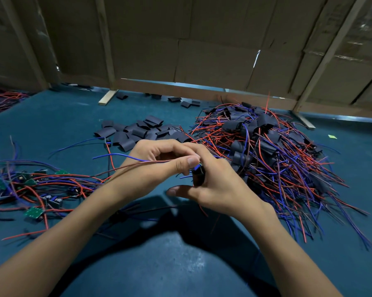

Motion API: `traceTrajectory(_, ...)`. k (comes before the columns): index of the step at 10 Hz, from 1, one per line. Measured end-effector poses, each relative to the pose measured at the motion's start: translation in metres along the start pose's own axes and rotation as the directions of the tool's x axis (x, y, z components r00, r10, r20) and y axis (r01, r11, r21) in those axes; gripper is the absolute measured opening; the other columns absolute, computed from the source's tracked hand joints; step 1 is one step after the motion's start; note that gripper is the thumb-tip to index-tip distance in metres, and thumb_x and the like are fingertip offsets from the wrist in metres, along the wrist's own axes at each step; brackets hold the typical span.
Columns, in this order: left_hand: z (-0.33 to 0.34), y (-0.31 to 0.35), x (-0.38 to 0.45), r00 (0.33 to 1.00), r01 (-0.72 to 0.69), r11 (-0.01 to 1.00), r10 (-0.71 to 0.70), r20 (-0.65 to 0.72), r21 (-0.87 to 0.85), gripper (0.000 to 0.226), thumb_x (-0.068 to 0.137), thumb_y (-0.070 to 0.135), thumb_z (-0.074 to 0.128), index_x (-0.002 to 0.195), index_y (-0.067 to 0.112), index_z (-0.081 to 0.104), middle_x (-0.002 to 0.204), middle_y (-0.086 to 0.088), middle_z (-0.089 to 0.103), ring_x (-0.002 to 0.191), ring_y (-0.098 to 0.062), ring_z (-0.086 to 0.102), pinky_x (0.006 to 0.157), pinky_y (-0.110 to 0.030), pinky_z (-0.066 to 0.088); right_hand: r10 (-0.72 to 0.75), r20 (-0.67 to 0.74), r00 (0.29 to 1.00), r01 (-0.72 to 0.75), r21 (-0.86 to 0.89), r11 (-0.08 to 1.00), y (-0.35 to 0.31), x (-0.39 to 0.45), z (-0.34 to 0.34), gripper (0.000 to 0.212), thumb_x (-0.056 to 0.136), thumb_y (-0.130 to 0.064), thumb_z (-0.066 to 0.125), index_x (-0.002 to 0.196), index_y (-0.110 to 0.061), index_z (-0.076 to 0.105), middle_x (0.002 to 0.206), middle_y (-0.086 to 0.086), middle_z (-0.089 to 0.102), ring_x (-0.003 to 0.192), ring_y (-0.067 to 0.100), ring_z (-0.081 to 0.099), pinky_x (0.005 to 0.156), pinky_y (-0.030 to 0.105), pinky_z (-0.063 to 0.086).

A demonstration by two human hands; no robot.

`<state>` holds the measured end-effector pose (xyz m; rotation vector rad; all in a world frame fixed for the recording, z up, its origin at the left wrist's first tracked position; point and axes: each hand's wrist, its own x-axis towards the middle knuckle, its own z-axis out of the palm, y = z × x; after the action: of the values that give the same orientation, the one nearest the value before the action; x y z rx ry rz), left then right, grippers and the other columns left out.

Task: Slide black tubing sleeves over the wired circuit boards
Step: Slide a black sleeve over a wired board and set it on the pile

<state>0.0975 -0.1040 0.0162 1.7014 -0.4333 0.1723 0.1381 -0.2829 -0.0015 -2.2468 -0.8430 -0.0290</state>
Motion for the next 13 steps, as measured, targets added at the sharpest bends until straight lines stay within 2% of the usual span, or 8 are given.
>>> traceTrajectory(3,0.003,-0.001,0.000,1.000,0.003,1.000,-0.002,-0.026,0.019,0.013,0.080,0.024,0.075,0.088,0.015,0.078,0.077,-0.007,0.074,0.072,-0.007,0.068,0.070,-0.016,0.052,0.091,-0.021,0.996,-0.087,0.142,0.986,-0.002,0.002,0.002,0.091,0.066,-0.063,0.084,0.143,-0.024,0.055,0.134,-0.007,0.064,0.127,0.013,0.057,0.106,0.041,0.046)
traceTrajectory(6,0.002,-0.001,0.000,0.999,-0.001,0.997,0.003,-0.034,0.073,0.012,0.081,0.024,0.076,0.085,0.014,0.077,0.071,0.003,0.072,0.065,-0.003,0.064,0.064,-0.013,0.049,0.105,-0.048,0.993,-0.099,0.114,0.989,-0.003,0.002,0.004,0.125,0.045,-0.095,0.064,0.148,-0.027,0.050,0.146,-0.012,0.056,0.136,0.002,0.048,0.113,0.035,0.042)
traceTrajectory(7,0.003,-0.001,0.001,1.000,0.001,0.999,0.000,-0.029,0.049,0.009,0.083,0.021,0.074,0.087,0.012,0.076,0.072,0.004,0.073,0.065,-0.003,0.065,0.063,-0.013,0.048,0.085,-0.025,0.996,-0.080,0.158,0.984,-0.001,0.003,0.006,0.116,0.052,-0.090,0.069,0.146,-0.025,0.052,0.143,-0.011,0.059,0.134,0.005,0.051,0.111,0.038,0.043)
traceTrajectory(9,0.003,-0.001,0.000,0.999,0.006,0.996,-0.003,-0.044,0.086,0.012,0.083,0.024,0.075,0.088,0.013,0.077,0.072,0.003,0.073,0.067,-0.006,0.066,0.066,-0.015,0.050,0.099,-0.016,0.995,-0.095,0.169,0.981,0.001,0.004,0.006,0.138,0.041,-0.099,0.060,0.155,-0.024,0.038,0.155,-0.017,0.042,0.142,-0.004,0.036,0.119,0.033,0.035)
traceTrajectory(10,0.006,-0.001,-0.001,0.998,0.021,0.994,-0.014,-0.068,0.105,0.016,0.083,0.027,0.075,0.089,0.013,0.077,0.071,0.002,0.072,0.065,-0.006,0.065,0.065,-0.017,0.050,0.069,-0.017,0.997,-0.064,0.194,0.979,0.000,0.004,0.007,0.142,0.043,-0.101,0.056,0.157,-0.020,0.031,0.144,-0.035,0.044,0.133,-0.015,0.038,0.115,0.023,0.035)
traceTrajectory(11,0.005,0.000,-0.001,0.998,0.055,0.996,-0.053,-0.037,0.069,0.014,0.084,0.018,0.074,0.094,0.009,0.076,0.074,0.005,0.074,0.068,-0.002,0.066,0.066,-0.014,0.050,0.095,-0.025,0.995,-0.085,0.265,0.960,-0.001,0.005,0.006,0.145,0.041,-0.101,0.057,0.157,-0.018,0.030,0.149,-0.011,0.050,0.132,-0.004,0.046,0.111,0.027,0.041)
traceTrajectory(12,-0.001,0.005,-0.001,0.995,0.092,0.990,-0.096,0.024,0.109,0.019,0.087,0.013,0.073,0.106,0.012,0.076,0.094,0.003,0.078,0.088,-0.004,0.070,0.078,-0.015,0.052,0.115,-0.023,0.993,-0.098,0.364,0.926,-0.006,0.003,0.002,0.146,0.039,-0.099,0.061,0.157,-0.018,0.030,0.135,-0.014,0.061,0.110,-0.012,0.057,0.095,0.017,0.048)
traceTrajectory(13,-0.001,0.010,-0.002,0.992,0.106,0.984,-0.114,0.050,0.140,0.022,0.089,0.011,0.071,0.111,0.011,0.075,0.104,-0.002,0.077,0.098,-0.010,0.069,0.086,-0.019,0.053,0.127,-0.005,0.992,-0.109,0.486,0.867,-0.013,0.001,0.001,0.143,0.043,-0.093,0.067,0.158,-0.018,0.028,0.094,-0.020,0.062,0.056,-0.022,0.050,0.054,0.000,0.039)
